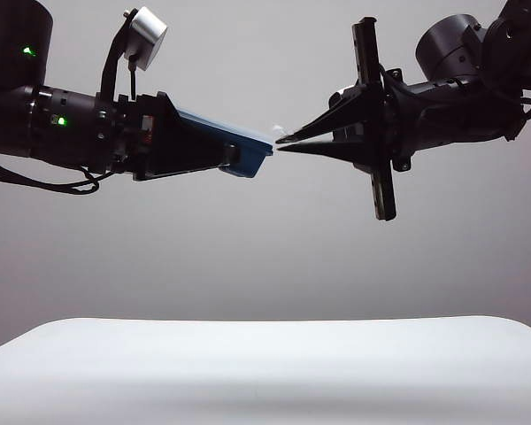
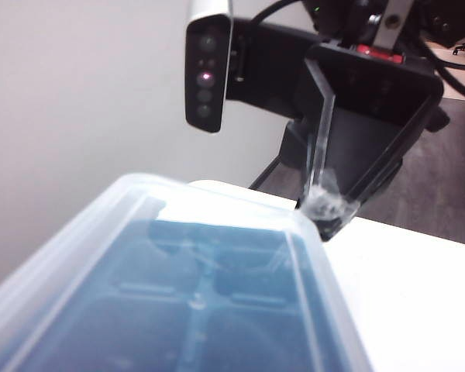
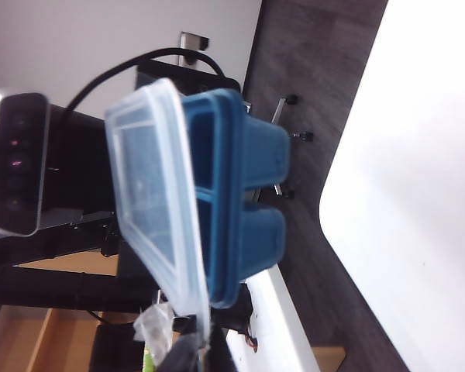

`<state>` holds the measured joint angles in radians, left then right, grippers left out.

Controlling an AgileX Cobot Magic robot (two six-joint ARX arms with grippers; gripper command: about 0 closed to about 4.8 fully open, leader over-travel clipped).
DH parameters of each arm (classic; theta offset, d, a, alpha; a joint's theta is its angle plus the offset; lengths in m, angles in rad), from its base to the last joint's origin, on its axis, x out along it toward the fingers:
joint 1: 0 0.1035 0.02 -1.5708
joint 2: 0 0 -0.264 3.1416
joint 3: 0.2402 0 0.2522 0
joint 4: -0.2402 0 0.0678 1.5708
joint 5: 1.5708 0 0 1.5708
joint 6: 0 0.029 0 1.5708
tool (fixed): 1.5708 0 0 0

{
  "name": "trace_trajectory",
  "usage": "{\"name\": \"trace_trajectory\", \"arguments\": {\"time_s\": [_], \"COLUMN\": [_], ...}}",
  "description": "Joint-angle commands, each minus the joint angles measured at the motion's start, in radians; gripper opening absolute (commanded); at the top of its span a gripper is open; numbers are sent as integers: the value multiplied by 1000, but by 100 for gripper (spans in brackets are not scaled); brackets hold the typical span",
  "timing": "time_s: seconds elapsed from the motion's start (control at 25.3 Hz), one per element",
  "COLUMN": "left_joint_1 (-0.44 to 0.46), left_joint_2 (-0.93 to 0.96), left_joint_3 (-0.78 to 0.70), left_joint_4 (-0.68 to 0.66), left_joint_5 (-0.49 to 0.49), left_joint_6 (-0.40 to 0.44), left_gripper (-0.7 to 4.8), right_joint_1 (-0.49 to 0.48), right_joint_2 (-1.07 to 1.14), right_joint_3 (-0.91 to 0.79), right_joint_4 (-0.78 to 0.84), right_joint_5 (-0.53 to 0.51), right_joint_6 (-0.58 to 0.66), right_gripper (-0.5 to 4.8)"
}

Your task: Pick up the ice cube tray, remove its lid, and then place both the tray and the lid back on the table.

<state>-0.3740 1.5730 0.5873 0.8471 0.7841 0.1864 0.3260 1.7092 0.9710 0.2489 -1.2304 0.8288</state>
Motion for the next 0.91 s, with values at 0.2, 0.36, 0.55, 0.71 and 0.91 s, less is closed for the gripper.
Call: {"name": "trace_trajectory", "arguments": {"time_s": [0.2,0.36,0.55,0.71,0.91], "left_joint_1": [-6,-5,-3,-3,-3], "left_joint_2": [-3,-3,-4,-5,-5], "left_joint_3": [3,2,2,2,2], "left_joint_4": [-2,-27,-34,-18,-15], "left_joint_5": [23,1,5,26,47], "left_joint_6": [0,0,-3,-2,-2], "left_gripper": [175,175,176,175,175], "right_joint_1": [-1,-29,-95,-121,-80], "right_joint_2": [-5,-5,-5,-5,-4], "right_joint_3": [14,97,130,128,128], "right_joint_4": [116,125,98,-15,-21], "right_joint_5": [-2,-3,-3,-74,-72], "right_joint_6": [37,43,37,-23,-21], "right_gripper": [-8,-8,-8,21,74]}}
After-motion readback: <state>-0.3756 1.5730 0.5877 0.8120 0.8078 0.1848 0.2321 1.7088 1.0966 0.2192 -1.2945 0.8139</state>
